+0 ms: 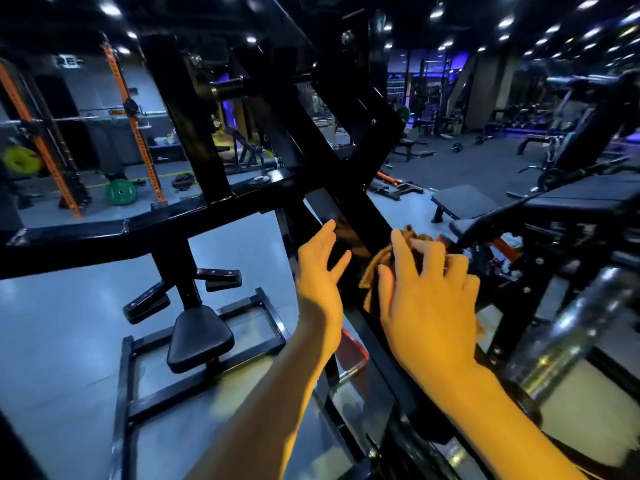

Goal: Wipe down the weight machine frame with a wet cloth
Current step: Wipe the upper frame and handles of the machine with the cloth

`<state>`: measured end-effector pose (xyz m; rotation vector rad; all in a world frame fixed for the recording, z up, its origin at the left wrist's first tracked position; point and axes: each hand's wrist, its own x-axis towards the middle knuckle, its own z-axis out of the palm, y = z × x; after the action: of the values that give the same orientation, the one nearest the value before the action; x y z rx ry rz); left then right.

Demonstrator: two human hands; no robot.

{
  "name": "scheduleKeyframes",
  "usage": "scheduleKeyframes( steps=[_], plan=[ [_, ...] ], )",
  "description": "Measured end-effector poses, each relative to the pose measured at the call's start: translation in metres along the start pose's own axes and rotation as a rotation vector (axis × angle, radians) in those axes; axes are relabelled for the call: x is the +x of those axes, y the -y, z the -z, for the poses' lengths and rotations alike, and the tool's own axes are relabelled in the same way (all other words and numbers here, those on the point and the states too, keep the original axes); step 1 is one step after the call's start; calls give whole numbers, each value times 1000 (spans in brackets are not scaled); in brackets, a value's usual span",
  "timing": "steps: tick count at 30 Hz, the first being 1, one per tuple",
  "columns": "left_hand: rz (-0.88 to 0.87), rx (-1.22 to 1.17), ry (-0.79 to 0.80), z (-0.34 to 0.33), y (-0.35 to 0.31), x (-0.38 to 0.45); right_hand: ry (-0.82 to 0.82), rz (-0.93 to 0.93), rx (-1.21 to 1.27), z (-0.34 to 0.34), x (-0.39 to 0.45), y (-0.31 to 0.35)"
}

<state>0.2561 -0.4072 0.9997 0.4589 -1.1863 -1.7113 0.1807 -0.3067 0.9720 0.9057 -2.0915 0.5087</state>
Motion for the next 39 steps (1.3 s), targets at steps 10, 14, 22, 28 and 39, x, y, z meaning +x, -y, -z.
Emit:
scheduleKeyframes(
  steps=[10,14,22,28,39],
  plan=[
    [103,-11,-5,-21,12,-55,128,-72,129,-5,51,24],
    [113,-21,17,-27,34,-83,129,-95,122,18,-46,-37],
    [32,120,131,-35,77,-147,149,-64,156,36,-119,-81],
    [140,75,84,-35,66,-134,286,-38,340,16,-44,-67],
    [58,110,105,-40,76,-149,258,3,355,42,-122,-113]
  ],
)
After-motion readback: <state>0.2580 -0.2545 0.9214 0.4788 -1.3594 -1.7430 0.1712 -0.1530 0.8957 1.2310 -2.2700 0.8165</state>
